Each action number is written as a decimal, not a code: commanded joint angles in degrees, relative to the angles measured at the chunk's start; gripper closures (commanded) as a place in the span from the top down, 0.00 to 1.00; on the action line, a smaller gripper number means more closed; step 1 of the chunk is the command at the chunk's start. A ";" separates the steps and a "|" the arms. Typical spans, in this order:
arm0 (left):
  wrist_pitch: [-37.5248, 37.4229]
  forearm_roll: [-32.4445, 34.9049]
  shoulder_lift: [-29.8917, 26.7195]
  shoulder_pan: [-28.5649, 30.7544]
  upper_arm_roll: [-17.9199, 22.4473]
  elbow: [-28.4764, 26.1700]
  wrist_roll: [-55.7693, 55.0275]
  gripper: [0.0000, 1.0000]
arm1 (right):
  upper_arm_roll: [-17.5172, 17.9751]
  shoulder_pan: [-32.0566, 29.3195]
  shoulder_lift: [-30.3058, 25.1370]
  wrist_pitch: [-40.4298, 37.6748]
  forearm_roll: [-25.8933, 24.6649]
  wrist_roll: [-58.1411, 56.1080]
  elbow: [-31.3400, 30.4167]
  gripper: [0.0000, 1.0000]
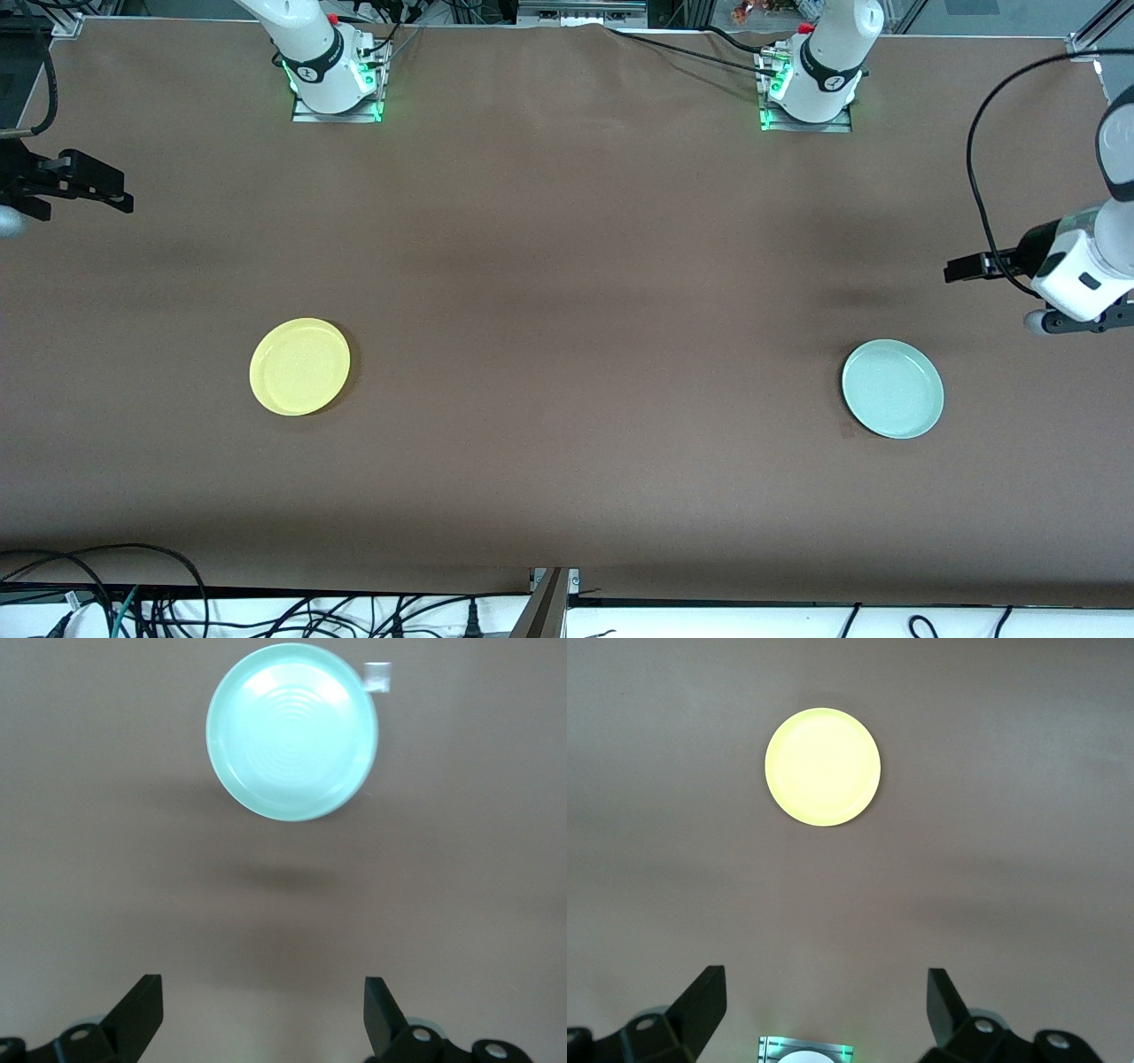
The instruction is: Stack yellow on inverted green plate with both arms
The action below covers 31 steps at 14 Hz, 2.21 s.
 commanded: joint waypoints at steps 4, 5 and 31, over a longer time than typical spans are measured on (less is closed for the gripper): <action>22.13 0.84 7.55 3.84 -0.42 -11.04 2.02 1.00 | 0.12 -0.32 0.03 -0.33 0.66 -0.37 0.65 1.00; 25.29 0.84 10.19 4.46 -0.42 -10.77 2.02 1.00 | 0.12 -0.41 0.03 -0.33 0.66 -0.02 0.65 1.00; 19.84 0.75 24.01 0.35 -1.21 9.94 6.87 0.00 | 0.03 -4.63 19.98 18.55 1.80 -0.55 -7.50 1.00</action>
